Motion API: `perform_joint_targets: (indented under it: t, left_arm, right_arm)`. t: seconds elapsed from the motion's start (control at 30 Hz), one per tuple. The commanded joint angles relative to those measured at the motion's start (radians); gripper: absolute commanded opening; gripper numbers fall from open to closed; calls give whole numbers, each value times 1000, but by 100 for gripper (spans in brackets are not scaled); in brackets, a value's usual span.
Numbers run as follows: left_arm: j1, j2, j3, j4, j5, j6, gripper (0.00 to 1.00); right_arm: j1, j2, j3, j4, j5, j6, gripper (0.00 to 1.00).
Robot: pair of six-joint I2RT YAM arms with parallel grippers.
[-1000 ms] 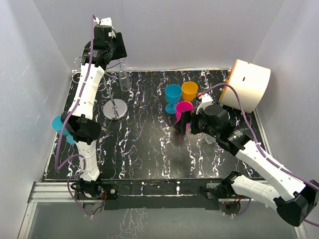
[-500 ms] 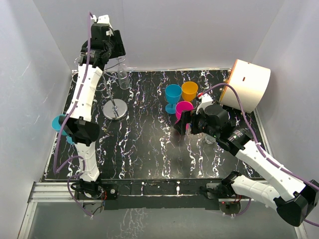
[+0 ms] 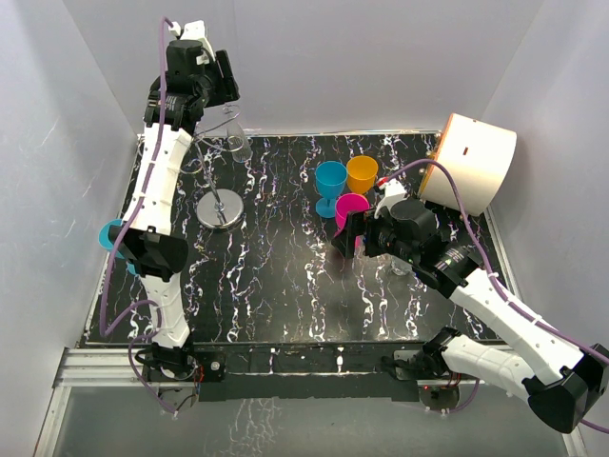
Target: Take the wine glass off the wine glass rack
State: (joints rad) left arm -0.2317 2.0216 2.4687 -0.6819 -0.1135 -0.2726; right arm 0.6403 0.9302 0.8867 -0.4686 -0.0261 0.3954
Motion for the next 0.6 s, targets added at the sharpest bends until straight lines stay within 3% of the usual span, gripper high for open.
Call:
perform_joint_targets:
  t: [0.0, 0.57]
  left_arm:
    - [2, -35, 4, 32, 54, 7, 50]
    - [3, -47, -37, 72, 117, 20, 47]
  right_arm:
    - [-1, -24, 18, 51, 4, 5, 98]
    - [-1, -18, 34, 54, -8, 8, 98]
